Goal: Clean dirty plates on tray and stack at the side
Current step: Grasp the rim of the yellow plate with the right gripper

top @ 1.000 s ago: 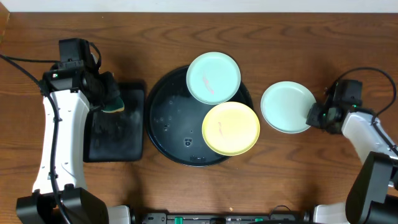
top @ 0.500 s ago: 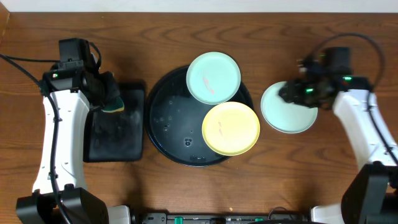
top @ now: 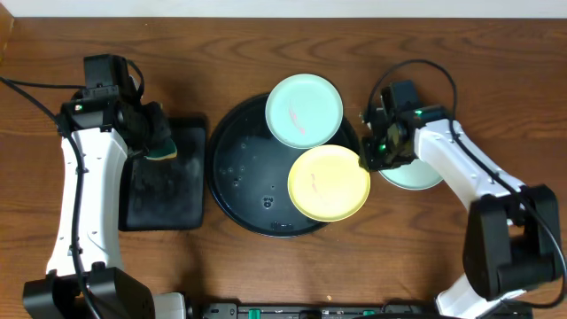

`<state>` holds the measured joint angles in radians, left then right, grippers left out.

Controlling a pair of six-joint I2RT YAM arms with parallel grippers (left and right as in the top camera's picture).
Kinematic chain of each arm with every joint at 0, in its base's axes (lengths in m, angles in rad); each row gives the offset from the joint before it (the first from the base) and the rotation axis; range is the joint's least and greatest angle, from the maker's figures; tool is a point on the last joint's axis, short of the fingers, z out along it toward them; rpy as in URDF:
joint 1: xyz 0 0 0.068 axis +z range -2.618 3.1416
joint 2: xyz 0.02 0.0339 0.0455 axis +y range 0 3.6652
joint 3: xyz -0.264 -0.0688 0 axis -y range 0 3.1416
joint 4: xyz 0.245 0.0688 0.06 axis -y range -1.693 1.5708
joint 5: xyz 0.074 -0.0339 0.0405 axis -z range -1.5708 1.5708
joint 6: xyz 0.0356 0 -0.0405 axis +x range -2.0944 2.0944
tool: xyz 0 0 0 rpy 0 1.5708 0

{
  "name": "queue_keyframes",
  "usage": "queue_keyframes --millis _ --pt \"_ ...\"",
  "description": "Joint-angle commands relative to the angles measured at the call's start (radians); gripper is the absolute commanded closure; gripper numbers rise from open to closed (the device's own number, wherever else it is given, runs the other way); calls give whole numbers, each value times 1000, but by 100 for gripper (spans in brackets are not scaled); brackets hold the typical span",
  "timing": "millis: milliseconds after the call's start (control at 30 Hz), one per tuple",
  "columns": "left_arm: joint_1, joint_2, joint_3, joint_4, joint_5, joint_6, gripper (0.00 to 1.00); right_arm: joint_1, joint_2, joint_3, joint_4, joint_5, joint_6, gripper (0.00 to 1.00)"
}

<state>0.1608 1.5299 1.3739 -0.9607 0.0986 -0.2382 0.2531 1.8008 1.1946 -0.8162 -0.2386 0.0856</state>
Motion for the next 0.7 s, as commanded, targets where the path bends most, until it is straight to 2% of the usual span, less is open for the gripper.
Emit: queue_keyframes --millis 0,200,400,567,667 --pt "-1 2 -5 4 -5 8 93 7 1 -1 -11 2 -21 76" --pt "-1 2 -5 4 -5 8 92 8 3 -13 -18 2 -20 81" --pt "-1 2 -5 4 -5 9 93 28 29 -15 -18 2 -20 83" --pt "-1 2 -5 3 -5 9 92 31 34 -15 -9 2 -3 97" --pt "-1 2 -5 2 -5 9 93 32 34 -15 -14 1 11 99"
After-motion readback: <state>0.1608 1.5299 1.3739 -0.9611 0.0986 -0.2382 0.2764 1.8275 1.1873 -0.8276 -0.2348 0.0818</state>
